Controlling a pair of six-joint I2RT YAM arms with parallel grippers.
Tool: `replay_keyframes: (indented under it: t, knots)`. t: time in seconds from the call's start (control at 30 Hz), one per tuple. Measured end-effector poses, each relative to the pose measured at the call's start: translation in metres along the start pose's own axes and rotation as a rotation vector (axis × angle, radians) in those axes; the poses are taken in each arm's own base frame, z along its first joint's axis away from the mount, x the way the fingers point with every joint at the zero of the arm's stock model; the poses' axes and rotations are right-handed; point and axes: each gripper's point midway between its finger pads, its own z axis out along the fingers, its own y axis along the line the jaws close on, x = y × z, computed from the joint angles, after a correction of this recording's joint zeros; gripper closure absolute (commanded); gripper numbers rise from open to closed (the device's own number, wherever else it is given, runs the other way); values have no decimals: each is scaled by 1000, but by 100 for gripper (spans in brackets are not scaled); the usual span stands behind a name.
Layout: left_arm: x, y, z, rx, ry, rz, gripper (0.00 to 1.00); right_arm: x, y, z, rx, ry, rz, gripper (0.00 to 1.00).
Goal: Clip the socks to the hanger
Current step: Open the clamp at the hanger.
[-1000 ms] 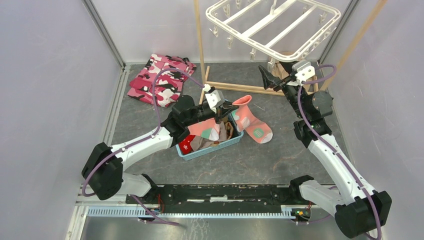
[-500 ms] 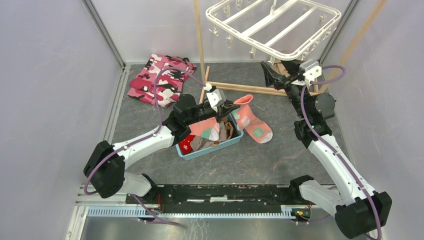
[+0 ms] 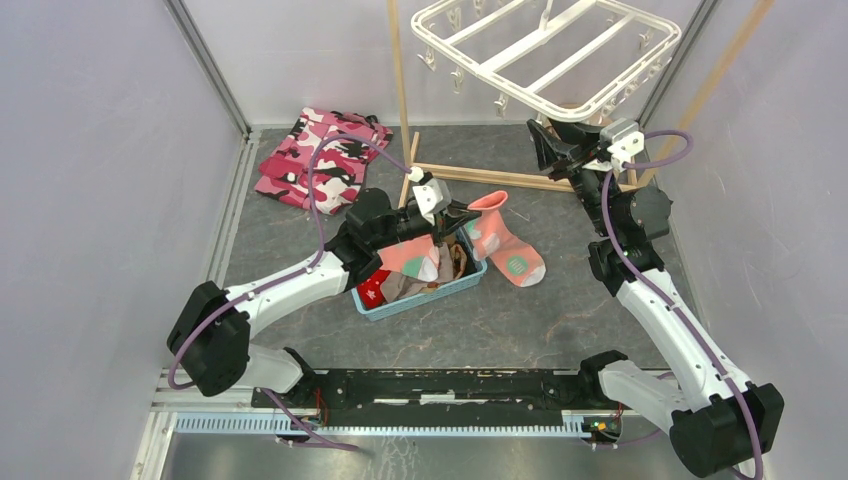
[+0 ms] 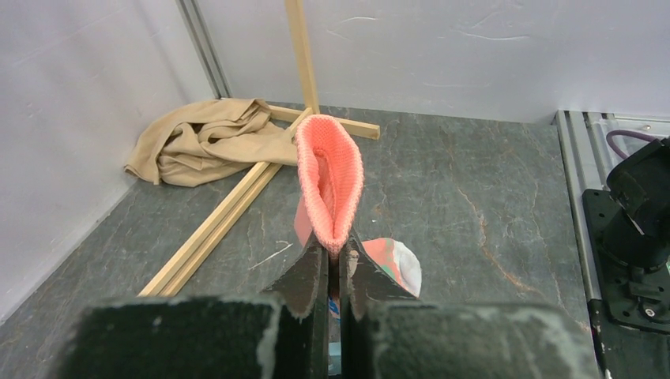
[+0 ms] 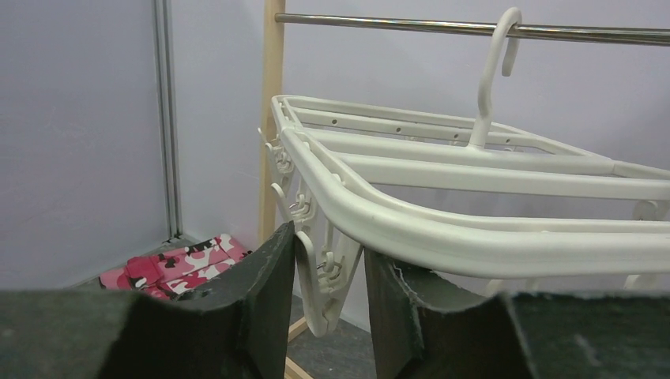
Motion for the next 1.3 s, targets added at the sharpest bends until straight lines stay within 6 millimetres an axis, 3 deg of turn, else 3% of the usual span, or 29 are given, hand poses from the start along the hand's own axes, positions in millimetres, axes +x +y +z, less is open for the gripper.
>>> replay_keyframes:
  t: [0.43, 0.77, 1.3]
  knots:
    - [-9, 1, 11, 20, -32, -33, 98, 2, 3, 0, -15, 8, 7, 85]
    - [-44, 31, 42, 58, -94, -96, 98, 7, 6, -1, -31, 40, 16, 91]
    - [-51, 41, 55, 112, -85, -93, 98, 8, 10, 1, -58, 62, 34, 92]
